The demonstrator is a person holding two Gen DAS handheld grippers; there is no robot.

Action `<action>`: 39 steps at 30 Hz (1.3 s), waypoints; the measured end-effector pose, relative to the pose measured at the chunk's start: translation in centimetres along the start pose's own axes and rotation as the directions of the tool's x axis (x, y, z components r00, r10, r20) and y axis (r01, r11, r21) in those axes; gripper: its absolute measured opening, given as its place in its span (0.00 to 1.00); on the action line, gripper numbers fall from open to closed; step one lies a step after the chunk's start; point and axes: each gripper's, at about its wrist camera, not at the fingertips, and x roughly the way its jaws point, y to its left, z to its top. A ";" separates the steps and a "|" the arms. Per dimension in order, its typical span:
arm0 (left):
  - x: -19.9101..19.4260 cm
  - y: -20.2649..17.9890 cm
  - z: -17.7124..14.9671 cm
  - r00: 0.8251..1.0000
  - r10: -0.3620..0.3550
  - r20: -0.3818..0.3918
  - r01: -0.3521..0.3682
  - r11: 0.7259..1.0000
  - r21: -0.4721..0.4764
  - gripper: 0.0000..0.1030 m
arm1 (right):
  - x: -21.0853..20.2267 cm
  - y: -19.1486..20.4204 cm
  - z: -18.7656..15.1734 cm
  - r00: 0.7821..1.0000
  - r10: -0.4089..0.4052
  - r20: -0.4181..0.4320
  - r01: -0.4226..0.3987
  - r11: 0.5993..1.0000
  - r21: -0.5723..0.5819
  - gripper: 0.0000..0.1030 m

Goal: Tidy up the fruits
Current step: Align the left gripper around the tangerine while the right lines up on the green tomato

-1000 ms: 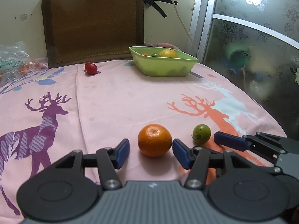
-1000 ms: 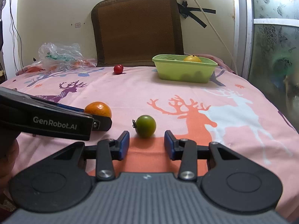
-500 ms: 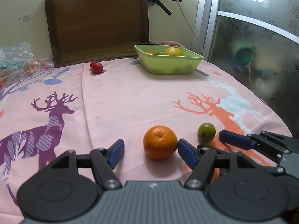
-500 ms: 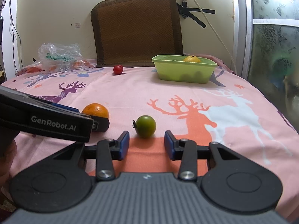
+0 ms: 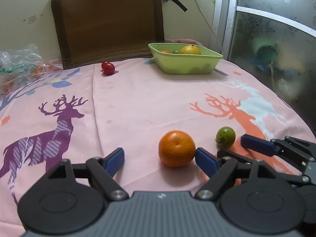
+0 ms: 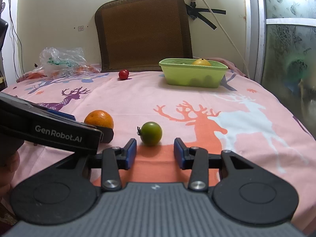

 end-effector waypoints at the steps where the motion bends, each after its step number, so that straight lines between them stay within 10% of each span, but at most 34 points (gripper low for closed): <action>1: 0.1 0.1 0.0 1.000 0.004 -0.003 -0.004 1.000 -0.004 0.90 | 0.0 0.0 0.0 1.000 0.001 0.000 -0.001 1.000 0.002 0.44; 39: 0.0 0.4 -0.1 0.998 0.039 -0.040 -0.040 0.999 -0.029 1.00 | 0.0 -0.2 -0.2 1.000 0.003 0.005 -0.003 1.000 0.008 0.52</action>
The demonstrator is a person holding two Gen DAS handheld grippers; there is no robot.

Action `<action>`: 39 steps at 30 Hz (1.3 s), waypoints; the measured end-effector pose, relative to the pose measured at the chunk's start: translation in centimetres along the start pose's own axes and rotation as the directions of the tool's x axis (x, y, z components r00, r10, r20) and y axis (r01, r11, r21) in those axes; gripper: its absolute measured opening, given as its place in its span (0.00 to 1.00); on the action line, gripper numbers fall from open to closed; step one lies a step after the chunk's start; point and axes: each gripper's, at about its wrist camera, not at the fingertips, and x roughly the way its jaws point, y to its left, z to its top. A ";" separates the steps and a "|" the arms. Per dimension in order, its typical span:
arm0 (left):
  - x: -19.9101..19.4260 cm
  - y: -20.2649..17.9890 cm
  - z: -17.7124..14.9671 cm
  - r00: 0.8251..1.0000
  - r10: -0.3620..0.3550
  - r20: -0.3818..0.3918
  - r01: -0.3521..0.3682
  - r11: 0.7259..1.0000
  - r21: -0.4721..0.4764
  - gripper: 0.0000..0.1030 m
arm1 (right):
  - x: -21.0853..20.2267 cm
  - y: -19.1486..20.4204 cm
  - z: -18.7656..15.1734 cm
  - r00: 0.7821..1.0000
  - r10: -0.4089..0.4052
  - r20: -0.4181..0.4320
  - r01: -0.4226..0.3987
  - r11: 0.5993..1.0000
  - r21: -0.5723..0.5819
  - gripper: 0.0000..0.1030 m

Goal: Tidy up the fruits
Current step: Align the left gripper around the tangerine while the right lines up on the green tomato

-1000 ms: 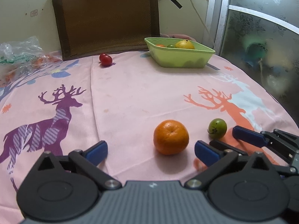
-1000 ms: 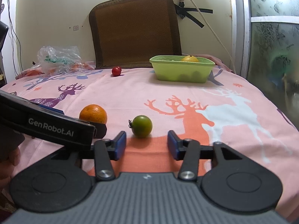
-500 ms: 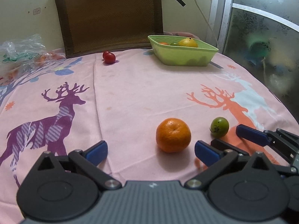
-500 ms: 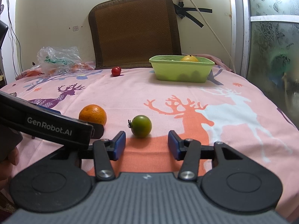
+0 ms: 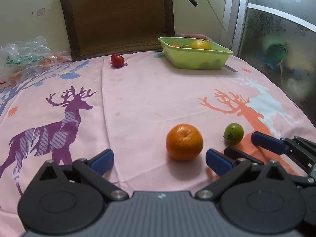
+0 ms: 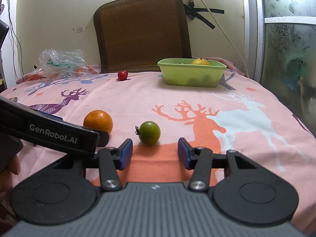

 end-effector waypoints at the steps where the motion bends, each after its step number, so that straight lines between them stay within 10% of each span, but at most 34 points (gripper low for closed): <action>1: 0.0 0.0 0.0 1.000 0.001 -0.002 -0.001 1.000 0.001 1.00 | 0.0 0.0 0.0 1.000 0.000 0.000 0.000 1.000 0.000 0.52; 23: -0.3 -0.6 0.3 0.998 0.065 0.009 -0.065 0.995 0.076 1.00 | 0.0 0.1 -0.2 1.000 0.001 0.001 -0.001 1.000 -0.005 0.56; 39: -0.9 -0.9 0.4 0.999 -0.023 0.049 0.019 0.996 0.090 1.00 | -0.2 -0.6 -0.1 1.000 -0.014 0.004 0.014 1.000 0.018 0.56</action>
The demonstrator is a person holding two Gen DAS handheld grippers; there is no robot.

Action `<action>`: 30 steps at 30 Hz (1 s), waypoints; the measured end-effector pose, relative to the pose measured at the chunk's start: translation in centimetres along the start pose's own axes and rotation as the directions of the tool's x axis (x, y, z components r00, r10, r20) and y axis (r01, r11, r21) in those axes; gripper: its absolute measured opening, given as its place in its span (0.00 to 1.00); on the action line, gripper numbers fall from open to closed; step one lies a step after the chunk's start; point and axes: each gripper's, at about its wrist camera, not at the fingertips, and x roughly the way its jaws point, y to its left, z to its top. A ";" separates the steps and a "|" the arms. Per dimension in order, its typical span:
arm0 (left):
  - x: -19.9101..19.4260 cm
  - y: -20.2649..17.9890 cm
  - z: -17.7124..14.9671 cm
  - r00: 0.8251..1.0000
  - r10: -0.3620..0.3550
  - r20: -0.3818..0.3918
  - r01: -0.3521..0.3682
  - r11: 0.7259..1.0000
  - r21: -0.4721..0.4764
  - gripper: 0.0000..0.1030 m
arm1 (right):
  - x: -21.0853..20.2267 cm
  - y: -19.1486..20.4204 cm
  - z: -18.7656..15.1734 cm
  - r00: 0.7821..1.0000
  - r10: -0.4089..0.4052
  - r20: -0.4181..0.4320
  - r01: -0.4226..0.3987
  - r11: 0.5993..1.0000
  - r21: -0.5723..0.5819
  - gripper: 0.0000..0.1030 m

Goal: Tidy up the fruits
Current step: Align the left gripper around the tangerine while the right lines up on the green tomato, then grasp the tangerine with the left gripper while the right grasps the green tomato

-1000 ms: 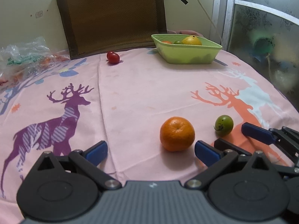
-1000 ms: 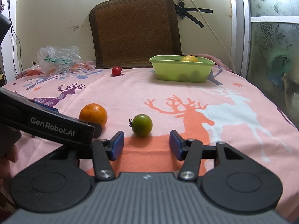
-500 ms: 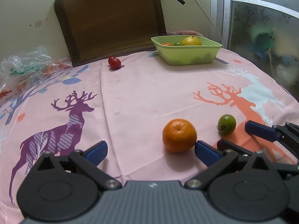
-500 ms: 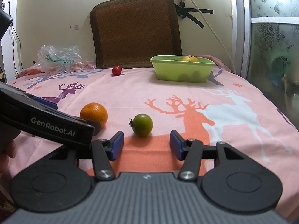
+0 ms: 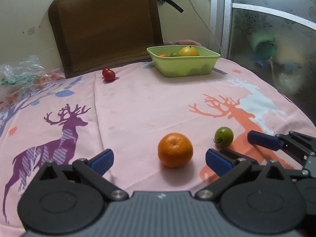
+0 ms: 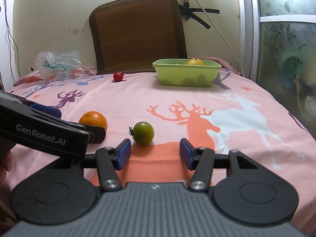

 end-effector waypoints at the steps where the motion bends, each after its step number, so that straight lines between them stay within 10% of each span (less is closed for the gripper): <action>1: 0.0 0.1 0.0 1.000 -0.005 0.002 0.005 1.000 -0.002 1.00 | 0.0 0.0 0.0 1.000 0.000 0.000 0.000 1.000 0.001 0.56; 18: 0.1 -0.1 -0.1 0.991 -0.124 0.048 0.121 0.991 0.054 0.55 | 0.4 0.7 0.1 1.000 -0.002 0.024 0.004 0.997 -0.080 0.53; 24: 0.5 0.0 -0.4 0.990 -0.138 0.031 0.136 0.989 0.056 0.40 | 0.7 1.6 -0.1 0.999 0.034 0.036 -0.027 0.986 -0.166 0.25; 30: 0.0 0.3 1.3 0.975 -0.215 0.049 0.212 0.976 0.051 0.39 | 0.9 -0.7 2.3 0.995 0.074 0.070 -0.067 0.994 -0.090 0.25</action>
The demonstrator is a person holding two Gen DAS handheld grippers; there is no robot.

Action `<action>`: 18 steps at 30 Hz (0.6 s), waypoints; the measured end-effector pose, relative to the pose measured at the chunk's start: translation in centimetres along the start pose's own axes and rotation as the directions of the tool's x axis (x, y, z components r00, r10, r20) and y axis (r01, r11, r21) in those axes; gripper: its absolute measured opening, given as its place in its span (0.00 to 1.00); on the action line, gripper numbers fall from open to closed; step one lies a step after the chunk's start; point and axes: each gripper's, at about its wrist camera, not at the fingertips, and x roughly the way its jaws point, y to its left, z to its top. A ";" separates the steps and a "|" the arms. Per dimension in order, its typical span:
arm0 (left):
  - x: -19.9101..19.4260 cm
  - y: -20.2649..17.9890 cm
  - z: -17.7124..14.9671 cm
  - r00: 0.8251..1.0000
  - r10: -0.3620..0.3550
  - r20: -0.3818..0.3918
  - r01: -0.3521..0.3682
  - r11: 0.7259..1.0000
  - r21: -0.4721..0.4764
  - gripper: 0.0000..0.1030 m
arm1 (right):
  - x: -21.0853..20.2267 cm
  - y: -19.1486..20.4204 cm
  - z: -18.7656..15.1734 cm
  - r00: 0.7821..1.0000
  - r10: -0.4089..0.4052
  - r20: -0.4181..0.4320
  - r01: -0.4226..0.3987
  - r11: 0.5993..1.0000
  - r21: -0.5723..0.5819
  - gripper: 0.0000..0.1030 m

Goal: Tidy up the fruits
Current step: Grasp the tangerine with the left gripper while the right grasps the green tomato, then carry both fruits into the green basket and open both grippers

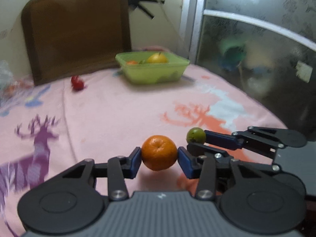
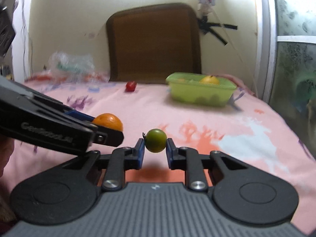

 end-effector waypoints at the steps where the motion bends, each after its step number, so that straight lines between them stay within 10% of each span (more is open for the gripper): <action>1: 0.0 -0.1 0.8 1.000 -0.003 0.016 0.002 1.000 0.011 0.39 | 0.2 -0.6 0.6 1.000 -0.004 0.014 0.004 1.000 0.003 0.25; 9: 5.2 0.1 10.6 0.994 0.035 0.100 -0.043 0.996 0.080 0.39 | 5.4 -6.5 7.0 0.986 -0.101 0.136 0.101 0.995 0.003 0.25; 18: 15.8 3.6 16.8 0.999 0.048 0.005 -0.048 0.999 -0.009 0.42 | 14.0 -11.0 8.6 0.994 -0.109 0.031 0.107 0.993 0.048 0.40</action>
